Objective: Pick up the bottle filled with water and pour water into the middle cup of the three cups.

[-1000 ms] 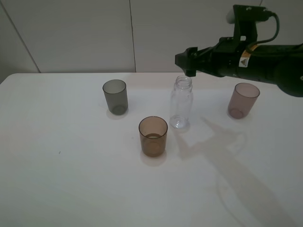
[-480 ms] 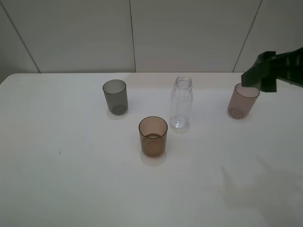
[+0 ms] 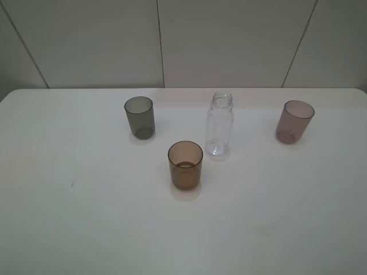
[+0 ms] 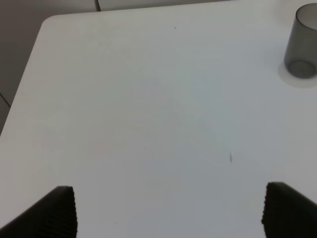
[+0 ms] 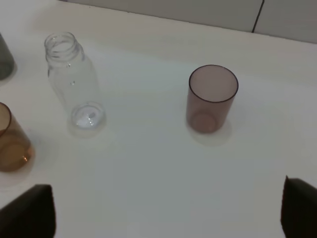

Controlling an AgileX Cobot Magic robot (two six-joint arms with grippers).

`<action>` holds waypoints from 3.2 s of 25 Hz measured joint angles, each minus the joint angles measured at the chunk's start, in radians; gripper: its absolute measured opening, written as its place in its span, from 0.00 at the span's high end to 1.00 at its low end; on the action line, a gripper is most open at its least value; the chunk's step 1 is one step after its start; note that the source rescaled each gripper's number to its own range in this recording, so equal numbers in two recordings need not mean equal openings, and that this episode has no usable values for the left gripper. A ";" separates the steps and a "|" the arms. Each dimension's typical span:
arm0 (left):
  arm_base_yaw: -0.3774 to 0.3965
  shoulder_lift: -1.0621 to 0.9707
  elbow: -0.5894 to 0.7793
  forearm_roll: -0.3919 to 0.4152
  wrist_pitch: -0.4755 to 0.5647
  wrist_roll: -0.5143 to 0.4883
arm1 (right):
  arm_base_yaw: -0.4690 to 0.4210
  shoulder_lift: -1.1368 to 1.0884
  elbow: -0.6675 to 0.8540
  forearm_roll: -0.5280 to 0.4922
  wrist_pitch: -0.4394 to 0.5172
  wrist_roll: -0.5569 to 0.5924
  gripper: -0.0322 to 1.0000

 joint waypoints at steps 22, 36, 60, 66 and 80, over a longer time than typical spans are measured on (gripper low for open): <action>0.000 0.000 0.000 0.000 0.000 0.000 | 0.000 -0.420 0.172 0.081 0.066 -0.066 0.00; 0.000 0.000 0.000 0.000 0.000 0.000 | -0.189 -0.419 0.200 0.066 0.021 -0.084 0.00; 0.000 0.000 0.000 0.000 0.000 0.000 | -0.225 -0.419 0.200 0.067 0.021 -0.088 0.00; 0.000 0.000 0.000 0.000 0.000 0.000 | -0.234 -0.419 0.200 0.067 0.021 -0.088 0.00; 0.000 0.000 0.000 0.000 0.000 0.000 | -0.319 -0.419 0.200 0.066 0.021 -0.088 0.00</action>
